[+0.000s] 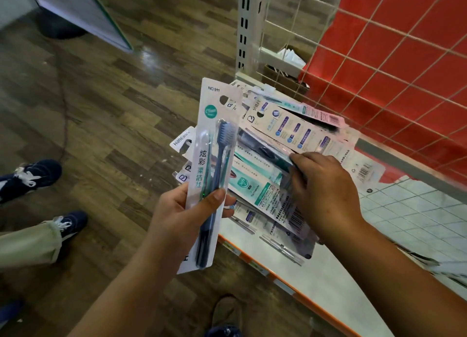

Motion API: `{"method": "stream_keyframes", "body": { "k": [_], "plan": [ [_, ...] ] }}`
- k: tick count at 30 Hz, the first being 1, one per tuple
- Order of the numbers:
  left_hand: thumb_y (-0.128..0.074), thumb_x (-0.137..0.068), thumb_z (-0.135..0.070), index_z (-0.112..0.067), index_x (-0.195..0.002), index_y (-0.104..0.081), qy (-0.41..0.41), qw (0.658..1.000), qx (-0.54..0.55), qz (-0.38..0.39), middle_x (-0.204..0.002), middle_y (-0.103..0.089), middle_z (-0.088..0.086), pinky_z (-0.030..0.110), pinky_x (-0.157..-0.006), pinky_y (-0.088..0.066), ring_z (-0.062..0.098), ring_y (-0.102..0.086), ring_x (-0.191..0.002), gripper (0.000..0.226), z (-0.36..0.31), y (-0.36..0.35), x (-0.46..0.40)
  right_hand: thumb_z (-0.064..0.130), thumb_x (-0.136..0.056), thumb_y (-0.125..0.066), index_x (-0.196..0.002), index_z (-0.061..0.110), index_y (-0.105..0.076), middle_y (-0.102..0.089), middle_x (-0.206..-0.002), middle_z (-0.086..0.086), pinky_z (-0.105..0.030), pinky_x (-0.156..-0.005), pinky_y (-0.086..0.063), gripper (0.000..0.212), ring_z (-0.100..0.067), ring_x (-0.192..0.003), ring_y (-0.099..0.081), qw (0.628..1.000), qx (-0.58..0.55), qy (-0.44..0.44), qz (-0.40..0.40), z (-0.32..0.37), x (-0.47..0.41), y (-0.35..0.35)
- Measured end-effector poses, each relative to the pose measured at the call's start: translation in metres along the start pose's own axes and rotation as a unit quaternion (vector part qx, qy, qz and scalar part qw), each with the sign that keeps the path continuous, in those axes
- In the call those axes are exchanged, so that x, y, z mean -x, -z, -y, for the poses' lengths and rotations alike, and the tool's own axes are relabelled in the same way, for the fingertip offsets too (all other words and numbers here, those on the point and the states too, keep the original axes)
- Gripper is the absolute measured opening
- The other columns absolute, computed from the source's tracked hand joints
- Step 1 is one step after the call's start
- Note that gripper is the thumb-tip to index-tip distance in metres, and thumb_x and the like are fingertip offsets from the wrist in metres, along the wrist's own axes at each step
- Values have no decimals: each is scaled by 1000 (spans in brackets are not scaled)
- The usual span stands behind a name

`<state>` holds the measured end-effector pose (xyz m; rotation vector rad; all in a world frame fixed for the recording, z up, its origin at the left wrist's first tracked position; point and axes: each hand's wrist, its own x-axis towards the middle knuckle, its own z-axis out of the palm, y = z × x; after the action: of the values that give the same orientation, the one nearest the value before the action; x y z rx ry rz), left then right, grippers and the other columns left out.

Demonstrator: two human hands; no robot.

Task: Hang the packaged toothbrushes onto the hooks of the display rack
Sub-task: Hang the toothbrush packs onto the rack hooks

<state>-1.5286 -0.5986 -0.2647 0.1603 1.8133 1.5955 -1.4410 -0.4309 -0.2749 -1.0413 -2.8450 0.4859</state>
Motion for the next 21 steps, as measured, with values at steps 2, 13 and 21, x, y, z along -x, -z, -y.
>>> {"method": "stream_keyframes", "body": {
  "k": [2, 13, 21],
  "plan": [
    [-61, -73, -21, -13, -88, -66, -13, 1000, -10, 11, -74, -74, -2, 15, -50, -50, 9, -69, -61, 17, -1, 0, 5, 26, -96, -44, -123, 16, -58, -61, -121, -2, -35, -84, -43, 31, -22, -104, -52, 1000, -7, 1, -7, 0, 3, 4],
    [-66, -61, -25, -13, -91, -67, -7, 999, 25, 33, -82, -74, 10, 29, -65, -59, 26, -71, -78, 32, -5, -9, 53, 25, -97, -44, -100, 18, -63, -59, -79, 9, -22, -55, -45, 20, -11, -70, -55, 956, -275, -50, -83, -2, 45, 31],
    [-71, -49, -31, -21, -73, -77, -17, 993, 98, 57, -86, -73, 14, 40, -71, -56, 28, -70, -76, 27, -18, -38, 111, 23, -95, -50, -81, 21, -66, -65, -80, 5, -17, -56, -42, 21, -8, -71, -58, 816, -547, -185, -36, -8, 109, 77]
  ]
}}
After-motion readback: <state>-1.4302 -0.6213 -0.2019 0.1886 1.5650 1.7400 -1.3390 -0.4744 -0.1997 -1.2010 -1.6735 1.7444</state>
